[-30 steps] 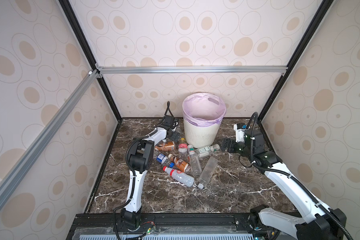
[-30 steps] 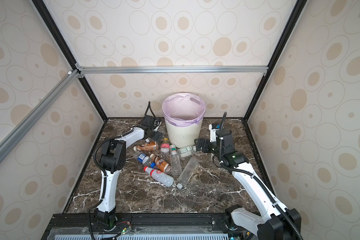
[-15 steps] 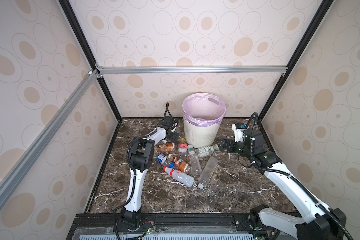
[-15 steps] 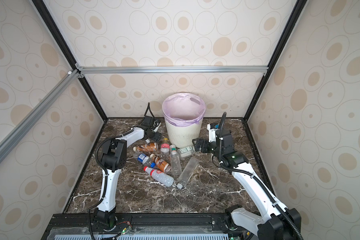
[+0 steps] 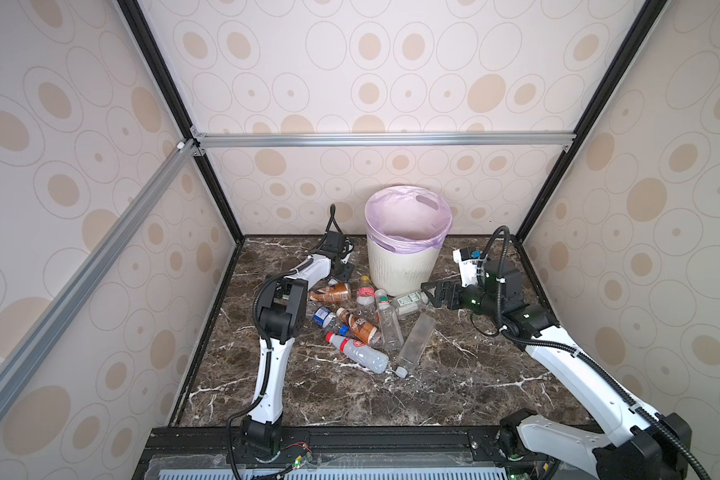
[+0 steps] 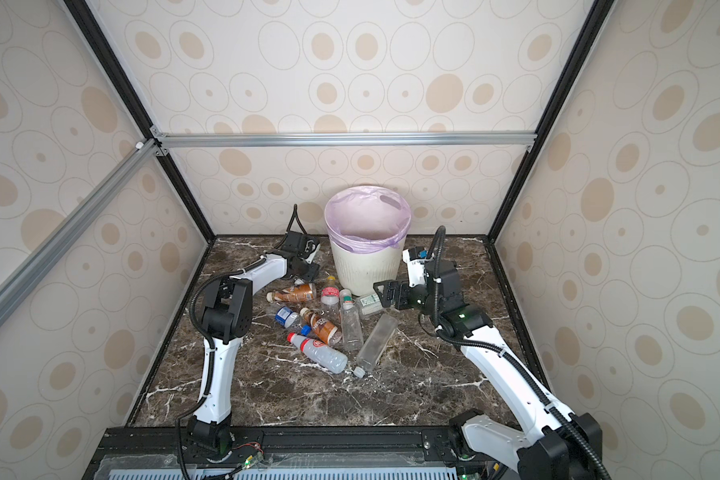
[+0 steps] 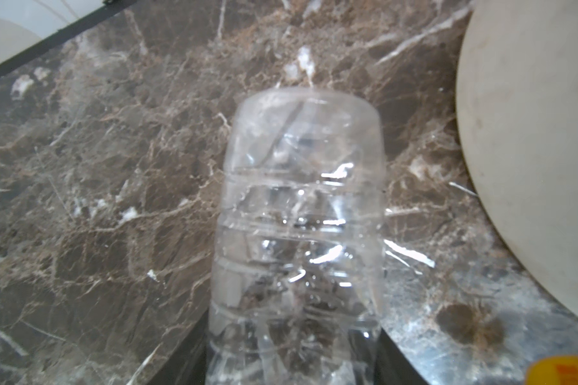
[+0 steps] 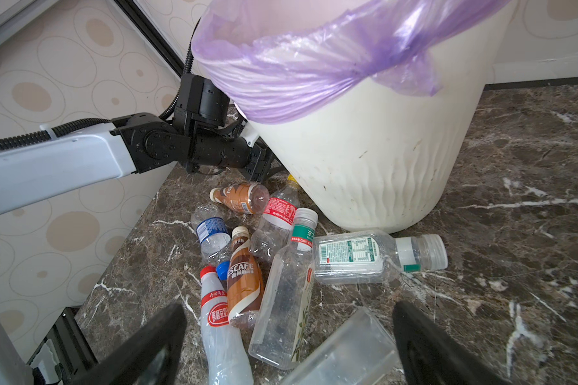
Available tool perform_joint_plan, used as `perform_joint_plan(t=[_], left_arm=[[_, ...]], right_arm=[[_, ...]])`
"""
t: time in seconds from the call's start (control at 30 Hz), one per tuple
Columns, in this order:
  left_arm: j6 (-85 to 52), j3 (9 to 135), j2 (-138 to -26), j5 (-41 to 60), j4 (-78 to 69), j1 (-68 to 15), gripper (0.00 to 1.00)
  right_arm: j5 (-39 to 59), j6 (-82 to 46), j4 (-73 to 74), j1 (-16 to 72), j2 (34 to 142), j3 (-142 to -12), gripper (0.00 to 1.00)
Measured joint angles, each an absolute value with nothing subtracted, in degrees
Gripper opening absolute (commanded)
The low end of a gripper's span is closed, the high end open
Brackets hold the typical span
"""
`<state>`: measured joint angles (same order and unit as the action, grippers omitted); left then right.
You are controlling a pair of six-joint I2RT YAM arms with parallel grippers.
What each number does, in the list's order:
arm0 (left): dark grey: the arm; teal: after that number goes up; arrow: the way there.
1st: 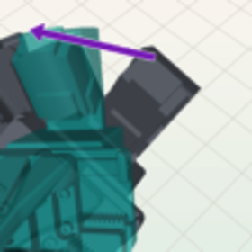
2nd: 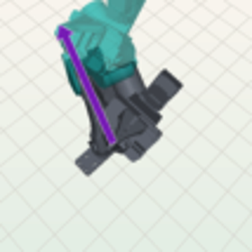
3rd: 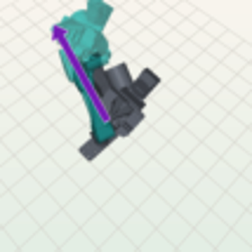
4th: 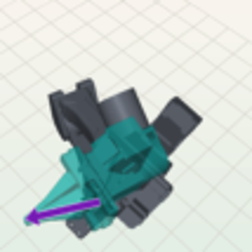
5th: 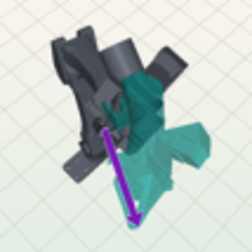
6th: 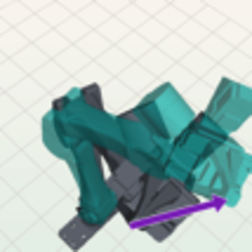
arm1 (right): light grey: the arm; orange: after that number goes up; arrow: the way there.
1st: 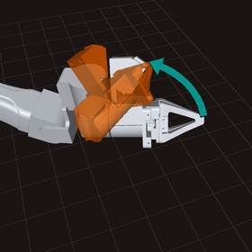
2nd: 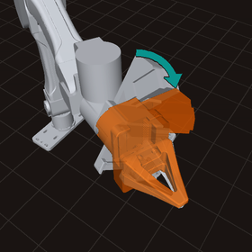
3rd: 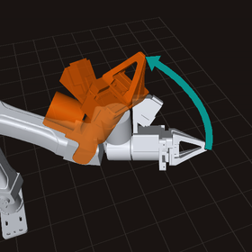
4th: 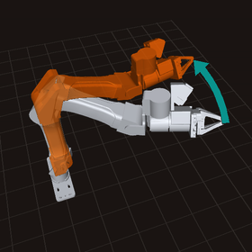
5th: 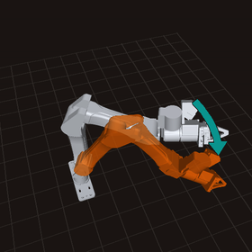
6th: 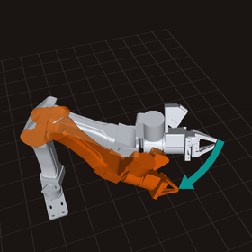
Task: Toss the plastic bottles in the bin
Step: 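Grasp the clear bottle with the left gripper and lift it toward the bin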
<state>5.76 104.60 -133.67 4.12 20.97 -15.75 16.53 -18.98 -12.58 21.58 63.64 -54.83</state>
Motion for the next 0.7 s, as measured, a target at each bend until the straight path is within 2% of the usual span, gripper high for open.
perform_joint_plan(t=[0.3, 0.7], left_arm=[[3.70, 101.21, -131.63, 3.90, 17.34, -14.31, 0.56], [-6.48, 95.09, -117.99, 9.06, 9.08, -9.34, 0.56]], right_arm=[[16.95, -18.74, -12.51, 22.04, 63.66, -54.83, 1.00], [16.84, -18.52, -12.40, 22.50, 63.94, -54.83, 1.00]])
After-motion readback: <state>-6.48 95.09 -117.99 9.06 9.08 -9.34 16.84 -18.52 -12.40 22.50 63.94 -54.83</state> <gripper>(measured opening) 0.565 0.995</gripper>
